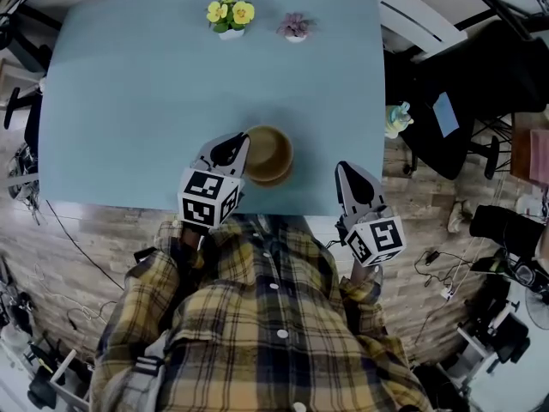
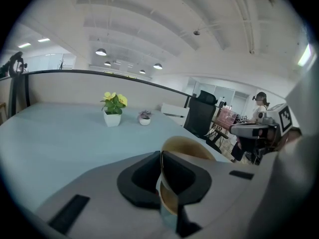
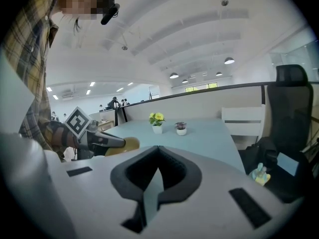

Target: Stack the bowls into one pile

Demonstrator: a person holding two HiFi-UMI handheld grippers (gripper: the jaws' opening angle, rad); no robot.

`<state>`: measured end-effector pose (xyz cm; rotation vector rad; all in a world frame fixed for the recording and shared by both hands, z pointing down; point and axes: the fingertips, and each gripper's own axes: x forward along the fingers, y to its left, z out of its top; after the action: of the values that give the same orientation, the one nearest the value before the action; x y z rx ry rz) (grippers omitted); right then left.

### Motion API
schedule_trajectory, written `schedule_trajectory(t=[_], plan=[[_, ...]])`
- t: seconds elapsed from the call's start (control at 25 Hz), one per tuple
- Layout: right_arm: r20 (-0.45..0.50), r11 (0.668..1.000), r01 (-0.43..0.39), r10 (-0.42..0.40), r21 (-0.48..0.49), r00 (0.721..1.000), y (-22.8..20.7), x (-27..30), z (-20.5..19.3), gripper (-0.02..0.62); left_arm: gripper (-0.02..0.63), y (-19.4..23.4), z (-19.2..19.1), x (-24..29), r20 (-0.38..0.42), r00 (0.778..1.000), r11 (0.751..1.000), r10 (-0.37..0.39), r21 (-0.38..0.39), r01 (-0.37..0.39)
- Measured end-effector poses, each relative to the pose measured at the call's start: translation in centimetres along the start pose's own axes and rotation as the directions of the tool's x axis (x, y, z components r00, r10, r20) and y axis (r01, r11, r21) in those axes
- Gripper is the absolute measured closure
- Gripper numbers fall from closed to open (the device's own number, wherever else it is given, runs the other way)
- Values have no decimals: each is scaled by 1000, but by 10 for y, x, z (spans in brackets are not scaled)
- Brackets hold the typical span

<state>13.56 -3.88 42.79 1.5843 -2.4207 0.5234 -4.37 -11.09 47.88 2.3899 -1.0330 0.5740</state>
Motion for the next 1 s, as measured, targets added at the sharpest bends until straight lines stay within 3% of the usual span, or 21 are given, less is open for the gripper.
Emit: schedule_trajectory(t=[0.44,0.76,1.0], plan=[[-33,999,25,-24,29,999,-5,-4,-16,592,598,-11,-40,24,-98,995,999,-35,17,37],[-46,999,9,-8,33,999,-3,-4,-22,592,589,-11,-53,25,-116,993,999,-16,41,21],[-47,1000,-3,5,28,999,1,-4,-22,592,503,-10,-53,21,-97,995,998,4,67,3]])
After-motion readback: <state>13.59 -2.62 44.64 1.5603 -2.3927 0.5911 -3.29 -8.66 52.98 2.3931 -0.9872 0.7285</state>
